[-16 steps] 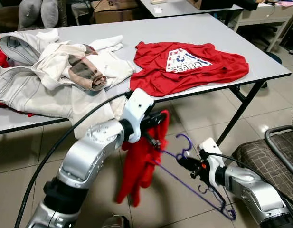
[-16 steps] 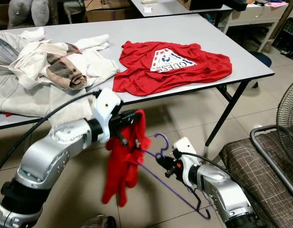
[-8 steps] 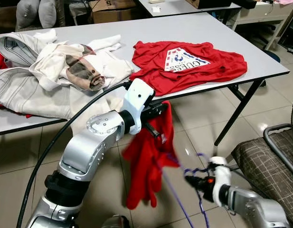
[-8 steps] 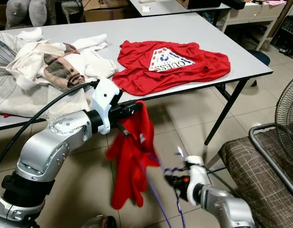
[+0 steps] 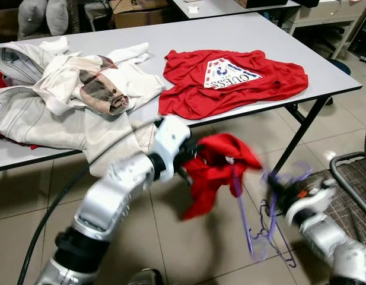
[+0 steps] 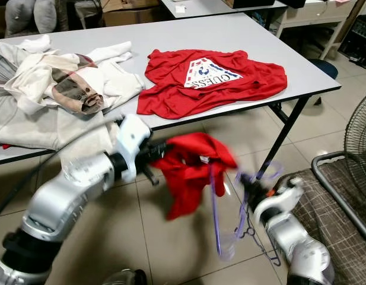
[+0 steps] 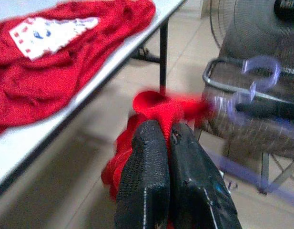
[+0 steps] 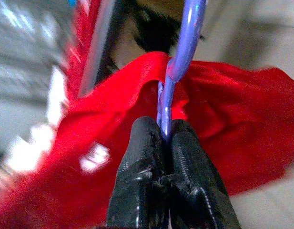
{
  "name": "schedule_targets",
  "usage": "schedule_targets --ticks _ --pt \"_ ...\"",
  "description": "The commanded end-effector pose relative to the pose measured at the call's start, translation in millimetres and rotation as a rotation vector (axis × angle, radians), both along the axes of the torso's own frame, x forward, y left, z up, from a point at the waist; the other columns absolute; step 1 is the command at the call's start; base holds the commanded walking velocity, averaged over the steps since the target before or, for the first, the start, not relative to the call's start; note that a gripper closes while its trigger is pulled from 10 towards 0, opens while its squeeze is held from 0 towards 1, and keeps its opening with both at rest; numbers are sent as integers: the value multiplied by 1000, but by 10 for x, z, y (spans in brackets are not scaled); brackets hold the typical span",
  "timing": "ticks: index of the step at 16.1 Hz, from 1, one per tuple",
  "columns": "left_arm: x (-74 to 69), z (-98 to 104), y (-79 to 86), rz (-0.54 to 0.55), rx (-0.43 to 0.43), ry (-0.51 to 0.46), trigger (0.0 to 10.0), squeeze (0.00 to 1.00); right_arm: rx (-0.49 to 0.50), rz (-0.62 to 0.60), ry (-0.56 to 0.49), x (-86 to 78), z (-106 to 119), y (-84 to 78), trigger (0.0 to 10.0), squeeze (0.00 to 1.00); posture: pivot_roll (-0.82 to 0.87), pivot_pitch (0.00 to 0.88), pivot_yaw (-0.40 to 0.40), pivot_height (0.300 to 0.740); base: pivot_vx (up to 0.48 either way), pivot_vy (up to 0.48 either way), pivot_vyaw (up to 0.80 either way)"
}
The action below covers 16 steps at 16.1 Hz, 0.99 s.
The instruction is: Hang hanger
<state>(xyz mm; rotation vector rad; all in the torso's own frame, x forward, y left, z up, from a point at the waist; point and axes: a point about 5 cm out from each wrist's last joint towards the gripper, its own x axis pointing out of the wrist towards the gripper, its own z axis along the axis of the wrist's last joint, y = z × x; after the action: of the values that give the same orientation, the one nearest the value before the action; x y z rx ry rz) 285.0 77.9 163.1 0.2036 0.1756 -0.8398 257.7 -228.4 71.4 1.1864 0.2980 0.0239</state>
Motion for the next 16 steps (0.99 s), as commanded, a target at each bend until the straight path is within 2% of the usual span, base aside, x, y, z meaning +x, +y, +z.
schedule_targets --ticks 1,3,5,6,11,13,16 --pt "-4 -89 3 -1 39 -14 10000 0 54 -70 -60 34 163 -68 10000 0 24 80 36 740 0 0 0" --pt "-28 -324 7 -19 127 -8 10000 0 95 -113 -132 147 393 -18 10000 0 17 69 42 740 0 0 0" --pt "-76 -285 -54 -52 54 28 10000 0 93 -179 -130 226 435 -46 10000 0 11 54 57 740 0 0 0" --pt "-106 -261 -99 -90 30 31 10000 0 136 -270 -108 322 426 -119 10000 0 15 45 59 740 0 0 0" --pt "-179 -224 -204 -197 -33 36 10000 0 168 -466 -87 615 501 -286 10000 0 29 24 57 740 0 0 0" --pt "-225 -218 -262 -220 -43 48 10000 0 191 -495 -86 771 564 -264 10000 0 40 30 45 740 0 0 0" --pt "-275 -200 -345 -267 -60 50 10000 0 205 -497 -77 906 600 -163 10000 0 43 37 39 740 0 0 0"
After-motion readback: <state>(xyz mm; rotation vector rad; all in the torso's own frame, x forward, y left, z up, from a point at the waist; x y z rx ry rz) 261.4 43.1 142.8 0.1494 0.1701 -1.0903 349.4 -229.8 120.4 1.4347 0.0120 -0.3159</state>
